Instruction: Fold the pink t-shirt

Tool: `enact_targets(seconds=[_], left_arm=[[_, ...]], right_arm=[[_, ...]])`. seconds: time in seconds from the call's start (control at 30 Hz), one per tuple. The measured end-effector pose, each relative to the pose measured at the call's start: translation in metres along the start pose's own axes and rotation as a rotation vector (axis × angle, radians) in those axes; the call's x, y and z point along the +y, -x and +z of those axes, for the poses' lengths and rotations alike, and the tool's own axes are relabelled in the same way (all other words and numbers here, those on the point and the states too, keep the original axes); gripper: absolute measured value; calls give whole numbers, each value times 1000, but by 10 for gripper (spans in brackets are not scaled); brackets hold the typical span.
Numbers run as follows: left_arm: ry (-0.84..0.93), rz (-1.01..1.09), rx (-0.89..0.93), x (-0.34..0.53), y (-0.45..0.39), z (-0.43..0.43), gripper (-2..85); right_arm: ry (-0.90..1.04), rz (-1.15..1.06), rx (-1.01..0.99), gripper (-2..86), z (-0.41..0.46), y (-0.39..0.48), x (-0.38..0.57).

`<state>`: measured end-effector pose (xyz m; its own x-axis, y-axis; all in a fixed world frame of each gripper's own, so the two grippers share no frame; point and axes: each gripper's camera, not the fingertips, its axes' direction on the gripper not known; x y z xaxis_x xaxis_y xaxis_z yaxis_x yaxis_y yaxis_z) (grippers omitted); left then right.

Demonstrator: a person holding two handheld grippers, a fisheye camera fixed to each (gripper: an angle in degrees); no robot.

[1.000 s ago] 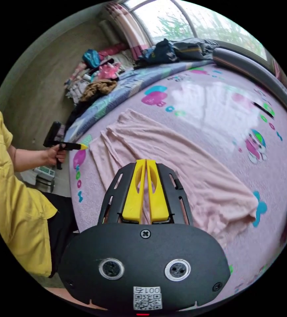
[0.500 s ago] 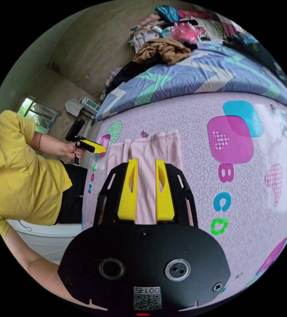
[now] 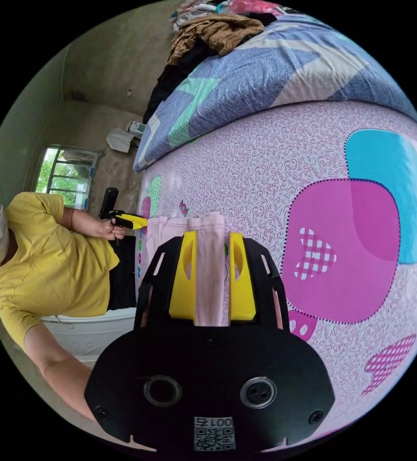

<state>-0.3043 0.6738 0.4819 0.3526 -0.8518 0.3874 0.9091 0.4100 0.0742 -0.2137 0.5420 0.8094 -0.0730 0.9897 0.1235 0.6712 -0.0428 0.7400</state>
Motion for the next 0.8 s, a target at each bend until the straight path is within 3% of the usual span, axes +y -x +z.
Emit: enact_targets(seconds=[0.47, 0.8], left_arm=[[-13, -15, 175, 2, 18, 22, 43], [-30, 24, 190, 17, 13, 30, 15]], right_arm=[[140, -45, -314, 78, -33, -50, -64], [102, 4, -304, 95, -72, -64, -62]])
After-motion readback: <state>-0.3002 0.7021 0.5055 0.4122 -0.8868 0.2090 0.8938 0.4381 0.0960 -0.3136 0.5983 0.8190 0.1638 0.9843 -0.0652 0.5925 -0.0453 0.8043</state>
